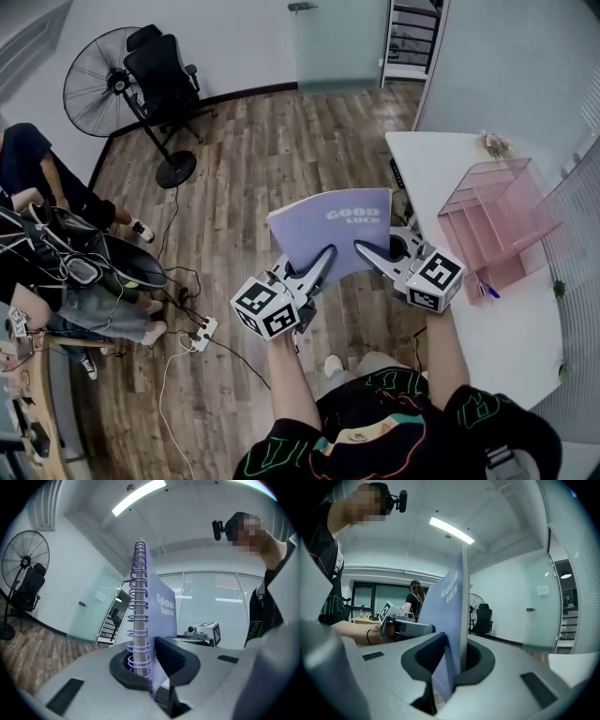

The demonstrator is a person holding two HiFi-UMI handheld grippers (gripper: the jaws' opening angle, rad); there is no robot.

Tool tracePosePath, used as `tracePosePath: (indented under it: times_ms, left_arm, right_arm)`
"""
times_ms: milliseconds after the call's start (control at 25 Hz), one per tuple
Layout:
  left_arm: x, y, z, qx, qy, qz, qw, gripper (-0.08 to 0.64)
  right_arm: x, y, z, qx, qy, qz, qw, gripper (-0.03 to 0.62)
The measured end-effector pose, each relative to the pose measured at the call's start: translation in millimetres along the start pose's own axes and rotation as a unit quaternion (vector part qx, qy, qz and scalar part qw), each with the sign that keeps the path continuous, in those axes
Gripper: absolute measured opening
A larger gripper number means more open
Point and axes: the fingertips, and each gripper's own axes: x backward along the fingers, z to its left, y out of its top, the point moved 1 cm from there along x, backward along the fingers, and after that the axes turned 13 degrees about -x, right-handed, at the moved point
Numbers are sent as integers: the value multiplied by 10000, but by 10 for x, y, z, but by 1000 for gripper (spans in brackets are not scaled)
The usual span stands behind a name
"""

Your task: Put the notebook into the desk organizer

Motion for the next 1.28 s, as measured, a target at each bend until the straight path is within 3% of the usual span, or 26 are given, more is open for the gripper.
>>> tracePosePath:
  times_ms: [280,600,920,1280]
  left_arm:
    - [-249,90,620,155,325,6,9994,40]
    - [-808,454,1023,-104,199,87,9997,40]
    - [-1487,751,1042,-188,-349,28,9992,43]
    - [-2488,916,586,-358,-1470,-103,9884,46]
  right_arm:
    - [-467,223,-466,63,101,105,9999,57]
    - [-586,707,-1039,-118,97,-80,9999,57]
    - [-276,1146,-1476,22,-561,-205,9982,57]
    - [620,1470,-1952,77,-1732,-559,9833,57]
